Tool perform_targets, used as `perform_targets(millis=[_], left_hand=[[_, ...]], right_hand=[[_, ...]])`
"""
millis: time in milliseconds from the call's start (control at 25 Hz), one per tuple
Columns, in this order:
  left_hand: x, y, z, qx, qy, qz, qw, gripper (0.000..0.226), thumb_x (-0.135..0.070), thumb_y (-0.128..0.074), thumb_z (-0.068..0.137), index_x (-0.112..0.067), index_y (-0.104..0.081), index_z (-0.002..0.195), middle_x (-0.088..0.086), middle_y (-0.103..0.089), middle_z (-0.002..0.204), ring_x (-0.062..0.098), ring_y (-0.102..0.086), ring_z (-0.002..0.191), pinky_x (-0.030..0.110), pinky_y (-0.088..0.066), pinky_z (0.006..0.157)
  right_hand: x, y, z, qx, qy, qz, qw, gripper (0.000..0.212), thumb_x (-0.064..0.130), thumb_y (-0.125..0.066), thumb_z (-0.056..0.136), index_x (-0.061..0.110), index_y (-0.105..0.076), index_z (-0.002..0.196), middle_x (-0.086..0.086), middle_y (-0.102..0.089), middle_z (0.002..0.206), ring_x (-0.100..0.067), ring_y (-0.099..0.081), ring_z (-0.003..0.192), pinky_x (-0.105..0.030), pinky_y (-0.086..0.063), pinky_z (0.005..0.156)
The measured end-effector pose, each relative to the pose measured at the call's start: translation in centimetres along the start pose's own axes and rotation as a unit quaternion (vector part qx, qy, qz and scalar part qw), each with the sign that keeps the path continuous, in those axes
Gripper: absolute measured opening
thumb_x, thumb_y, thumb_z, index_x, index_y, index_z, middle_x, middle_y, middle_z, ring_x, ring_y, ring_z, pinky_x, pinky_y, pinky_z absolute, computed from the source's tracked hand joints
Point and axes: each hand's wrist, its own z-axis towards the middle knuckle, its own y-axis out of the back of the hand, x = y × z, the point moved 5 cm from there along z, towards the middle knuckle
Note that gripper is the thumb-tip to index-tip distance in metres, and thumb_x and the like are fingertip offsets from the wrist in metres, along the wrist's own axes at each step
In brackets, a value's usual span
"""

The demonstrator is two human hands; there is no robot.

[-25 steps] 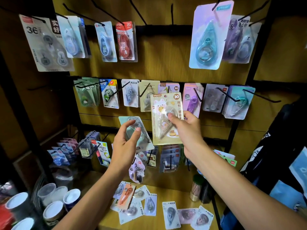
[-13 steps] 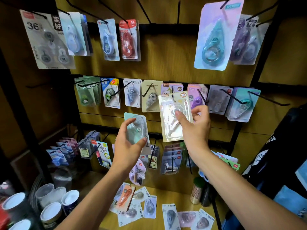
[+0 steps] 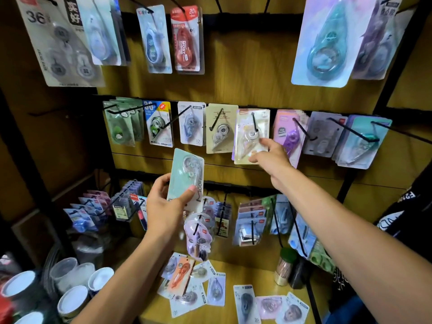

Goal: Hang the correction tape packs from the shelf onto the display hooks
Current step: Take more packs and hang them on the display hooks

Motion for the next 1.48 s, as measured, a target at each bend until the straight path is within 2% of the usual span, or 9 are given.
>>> perform_targets(millis=[120,280,440,600,720,840,1000,1200,1480], left_hand=[[0.5,0.6,0.3,0.003,0.013,-0.013,1.0,0.03,-0.009,-0.074,0.083,-0.022,-0.065,0.11,0.0,-0.072,0.102,0.018,-0.072,0.088,0.03,-0.058,0.068],[-0.2,0.4,0.4,0.004,0.018,-0.003,1.0,0.022,-0.008,-0.074,0.084,-0.011,-0.066,0.103,0.008,-0.074,0.098,0.027,-0.072,0.089,0.043,-0.06,0.078],[-2.7,-2.1,-0.8,0.046,-0.011,0.021,0.999,0.007,-0.02,-0.073,0.085,-0.013,-0.073,0.088,-0.001,-0.074,0.074,0.013,-0.068,0.066,0.027,-0.056,0.06],[-3.8,-5.6,-2.6,0.077,0.04,-0.013,0.996,0.026,-0.016,-0.057,0.097,-0.016,-0.076,0.079,0.004,-0.074,0.077,0.02,-0.068,0.073,0.035,-0.056,0.069],[-4.3,-7.9,-3.7,0.096,0.042,0.0,0.995,0.014,-0.01,-0.059,0.095,-0.01,-0.071,0.088,0.007,-0.074,0.081,0.021,-0.068,0.073,0.043,-0.058,0.07],[-5.3,-9.6,-5.0,0.095,0.015,0.015,0.995,0.008,-0.012,-0.063,0.093,-0.006,-0.069,0.094,0.003,-0.074,0.079,0.012,-0.069,0.068,0.032,-0.058,0.059],[-5.8,-11.3,-6.5,0.089,0.022,-0.012,0.996,0.008,-0.012,-0.066,0.091,-0.006,-0.069,0.095,0.004,-0.073,0.079,0.011,-0.069,0.065,0.026,-0.057,0.054],[-5.4,-12.4,-7.0,0.099,0.027,-0.008,0.995,0.01,-0.015,-0.064,0.093,-0.006,-0.069,0.096,0.004,-0.075,0.081,0.009,-0.068,0.064,0.022,-0.054,0.052],[-4.0,-11.8,-6.4,0.098,0.019,0.047,0.994,0.019,-0.012,-0.052,0.099,-0.016,-0.071,0.102,0.006,-0.074,0.084,0.009,-0.062,0.066,0.025,-0.051,0.064]], right_hand=[[-0.9,-1.1,0.2,0.05,-0.054,0.025,0.997,0.079,-0.001,-0.073,0.078,0.024,-0.042,0.146,0.004,-0.047,0.14,-0.019,-0.046,0.125,-0.039,-0.04,0.11],[-1.7,-1.0,-3.7,0.024,-0.015,0.015,1.0,0.056,0.019,-0.074,0.084,0.025,-0.052,0.134,0.005,-0.055,0.134,-0.016,-0.053,0.119,-0.041,-0.046,0.103],[-1.3,-0.9,-8.7,0.216,0.044,-0.004,0.975,0.02,0.023,-0.068,0.091,0.022,-0.065,0.111,0.007,-0.075,0.095,-0.013,-0.071,0.086,-0.04,-0.058,0.078],[-2.5,2.7,-10.6,0.142,0.075,-0.016,0.987,0.014,0.011,-0.064,0.093,0.019,-0.068,0.082,0.002,-0.074,0.073,-0.013,-0.065,0.07,-0.041,-0.053,0.072],[-3.1,5.9,-11.8,0.087,0.073,0.023,0.993,0.011,0.012,-0.058,0.097,0.017,-0.063,0.088,-0.005,-0.073,0.086,-0.019,-0.068,0.08,-0.047,-0.059,0.068],[-3.6,7.8,-13.4,0.154,0.061,0.044,0.985,0.006,0.018,-0.057,0.098,0.013,-0.06,0.096,0.0,-0.075,0.082,-0.011,-0.07,0.067,-0.032,-0.058,0.049],[-3.4,9.3,-14.8,0.238,0.055,0.066,0.967,0.013,0.022,-0.062,0.094,0.015,-0.061,0.105,0.0,-0.075,0.081,-0.016,-0.066,0.054,-0.024,-0.05,0.043],[-4.2,10.6,-14.9,0.177,0.074,-0.07,0.979,0.017,0.042,-0.059,0.095,0.03,-0.06,0.108,0.007,-0.069,0.068,-0.014,-0.05,0.041,-0.027,-0.041,0.044],[-5.5,10.8,-15.4,0.142,0.048,-0.004,0.989,0.02,0.046,-0.054,0.096,0.034,-0.06,0.111,0.001,-0.058,0.063,-0.01,-0.045,0.047,-0.025,-0.039,0.044]])
